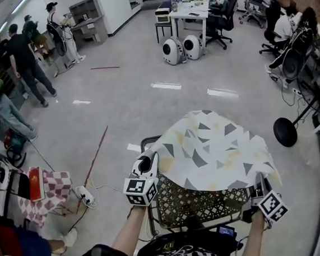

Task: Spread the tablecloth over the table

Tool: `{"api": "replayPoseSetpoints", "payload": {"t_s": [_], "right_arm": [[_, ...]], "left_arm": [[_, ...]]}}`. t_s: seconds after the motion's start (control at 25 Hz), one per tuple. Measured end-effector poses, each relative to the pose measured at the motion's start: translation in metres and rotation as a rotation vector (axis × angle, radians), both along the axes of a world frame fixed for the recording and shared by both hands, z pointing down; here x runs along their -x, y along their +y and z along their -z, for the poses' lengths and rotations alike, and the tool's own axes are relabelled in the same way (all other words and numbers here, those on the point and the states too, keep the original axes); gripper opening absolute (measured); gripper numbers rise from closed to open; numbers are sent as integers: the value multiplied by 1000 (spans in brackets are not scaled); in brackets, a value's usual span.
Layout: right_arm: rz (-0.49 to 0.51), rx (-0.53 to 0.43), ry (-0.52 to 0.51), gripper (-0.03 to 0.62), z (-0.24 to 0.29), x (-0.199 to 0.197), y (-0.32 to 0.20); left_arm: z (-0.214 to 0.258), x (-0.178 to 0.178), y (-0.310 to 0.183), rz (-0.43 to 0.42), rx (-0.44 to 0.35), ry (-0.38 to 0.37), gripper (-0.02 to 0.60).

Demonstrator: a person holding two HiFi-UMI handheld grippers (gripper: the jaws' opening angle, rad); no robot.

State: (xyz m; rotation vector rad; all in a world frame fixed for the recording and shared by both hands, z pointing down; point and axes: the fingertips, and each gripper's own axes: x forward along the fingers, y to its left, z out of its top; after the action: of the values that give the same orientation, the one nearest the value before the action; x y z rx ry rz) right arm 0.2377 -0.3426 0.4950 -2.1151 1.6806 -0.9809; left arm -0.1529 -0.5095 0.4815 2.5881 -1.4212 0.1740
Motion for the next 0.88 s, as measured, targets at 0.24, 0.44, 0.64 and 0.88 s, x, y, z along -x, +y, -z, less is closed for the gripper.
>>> {"api": "replayPoseSetpoints", "payload": {"t_s": [0.24, 0.44, 0.64, 0.88], "right_arm": [[56, 98, -3, 17, -45, 63, 66], [112, 157, -4, 17, -49, 82, 88], [139, 216, -15, 17, -55, 82, 107], [192, 318, 27, 17, -75, 115, 141]], "left_arm": [[-34, 39, 81, -28, 31, -45, 25], [-43, 61, 118, 2, 85, -70, 23], [-73, 79, 149, 55, 193, -31, 23], [-115, 100, 202, 54, 317, -31, 21]]}}
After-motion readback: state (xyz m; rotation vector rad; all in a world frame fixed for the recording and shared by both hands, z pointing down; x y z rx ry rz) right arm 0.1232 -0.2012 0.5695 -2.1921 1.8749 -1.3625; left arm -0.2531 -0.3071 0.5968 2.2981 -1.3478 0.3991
